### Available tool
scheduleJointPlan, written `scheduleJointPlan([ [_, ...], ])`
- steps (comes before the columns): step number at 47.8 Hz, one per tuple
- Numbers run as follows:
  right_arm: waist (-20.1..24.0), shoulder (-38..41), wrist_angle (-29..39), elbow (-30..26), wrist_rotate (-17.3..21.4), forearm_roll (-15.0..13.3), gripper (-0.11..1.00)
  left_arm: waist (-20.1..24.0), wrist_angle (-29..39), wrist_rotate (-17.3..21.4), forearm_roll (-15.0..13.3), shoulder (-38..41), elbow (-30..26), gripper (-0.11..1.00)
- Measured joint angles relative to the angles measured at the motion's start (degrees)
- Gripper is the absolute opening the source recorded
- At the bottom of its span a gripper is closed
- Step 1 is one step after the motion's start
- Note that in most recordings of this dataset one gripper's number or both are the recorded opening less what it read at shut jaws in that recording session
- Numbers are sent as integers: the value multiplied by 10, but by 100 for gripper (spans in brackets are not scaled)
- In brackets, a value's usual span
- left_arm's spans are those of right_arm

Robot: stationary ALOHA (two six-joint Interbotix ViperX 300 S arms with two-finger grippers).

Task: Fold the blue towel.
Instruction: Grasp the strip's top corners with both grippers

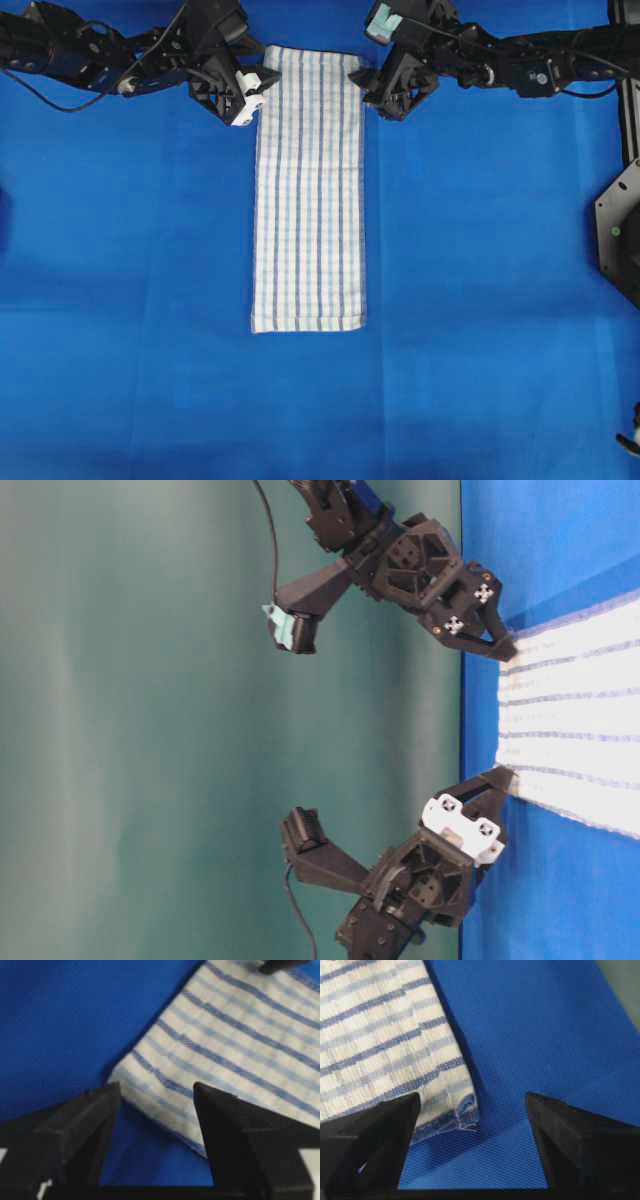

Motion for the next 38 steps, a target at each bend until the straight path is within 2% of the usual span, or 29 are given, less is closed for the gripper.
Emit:
scheduleJointPlan([
  [7,1,15,-9,-4,3,4,86,10,-5,-1,0,12,-3,53],
  [12,1,16,-9,-5,2,4,76,11,-8,0,0,19,-9,47],
  [18,2,17,-9,-6,-1,4,48,11,-9,0,1,23,-15,32],
  [23,4,18,-9,-5,-4,4,20,9,-9,0,1,24,-17,14],
  [26,5,17,-9,-5,-4,2,9,5,-9,0,0,24,-17,7],
  [28,7,17,-9,-5,-4,2,6,4,-9,1,0,24,-17,5],
  [38,7,18,-10,-5,-4,1,6,4,-9,1,0,24,-18,5],
])
